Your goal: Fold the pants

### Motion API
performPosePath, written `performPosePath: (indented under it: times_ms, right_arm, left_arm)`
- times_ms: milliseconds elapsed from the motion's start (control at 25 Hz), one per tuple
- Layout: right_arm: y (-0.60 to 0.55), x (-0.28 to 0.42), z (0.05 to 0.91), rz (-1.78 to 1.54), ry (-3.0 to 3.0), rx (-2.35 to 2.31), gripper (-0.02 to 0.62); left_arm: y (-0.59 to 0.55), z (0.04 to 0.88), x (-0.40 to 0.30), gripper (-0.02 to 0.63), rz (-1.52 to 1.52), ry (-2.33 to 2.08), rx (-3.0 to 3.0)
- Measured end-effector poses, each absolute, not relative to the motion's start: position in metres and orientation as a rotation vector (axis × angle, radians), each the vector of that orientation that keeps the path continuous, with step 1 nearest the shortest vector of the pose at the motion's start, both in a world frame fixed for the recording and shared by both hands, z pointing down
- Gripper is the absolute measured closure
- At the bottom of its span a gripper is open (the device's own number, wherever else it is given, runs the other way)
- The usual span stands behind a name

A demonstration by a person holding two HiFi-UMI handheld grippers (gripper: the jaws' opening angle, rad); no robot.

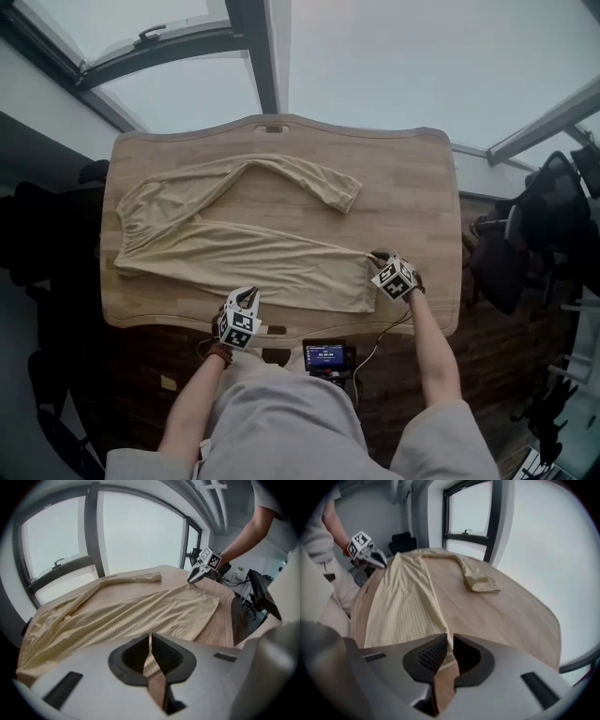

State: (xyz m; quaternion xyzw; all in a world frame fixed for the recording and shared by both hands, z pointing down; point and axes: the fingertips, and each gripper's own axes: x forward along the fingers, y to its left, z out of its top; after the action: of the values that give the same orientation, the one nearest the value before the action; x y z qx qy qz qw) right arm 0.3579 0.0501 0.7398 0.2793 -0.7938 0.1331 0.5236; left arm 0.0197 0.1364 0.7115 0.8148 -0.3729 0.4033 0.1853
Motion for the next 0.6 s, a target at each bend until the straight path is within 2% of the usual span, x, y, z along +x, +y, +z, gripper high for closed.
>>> performPosePath:
  times_ms: [160,240,320,600]
  right_arm:
    - [0.059,0.385,0.750,0.252,-1.751,0.555,0.554]
    - [0.040,0.374,0.729,0.280,-1.847,0.628,0.542]
    - [0.009,0.351,0.709,0.309,-1.954,0.722,0.487]
    - [-0.125,0.282,0.698,0.527,-2.077,1.052,0.403]
  left_arm:
    - [0.151,0.724,0.013,0.597,1.098,-1.022,2.225]
    - [0.157,0.724,0.006,0.597,1.075,-1.030,2.216]
    - [0.157,0.721,0.002,0.597,1.049,-1.040,2.221]
    - [0.138,0.704,-0.020,0.597,1.001,-1.097,2.220]
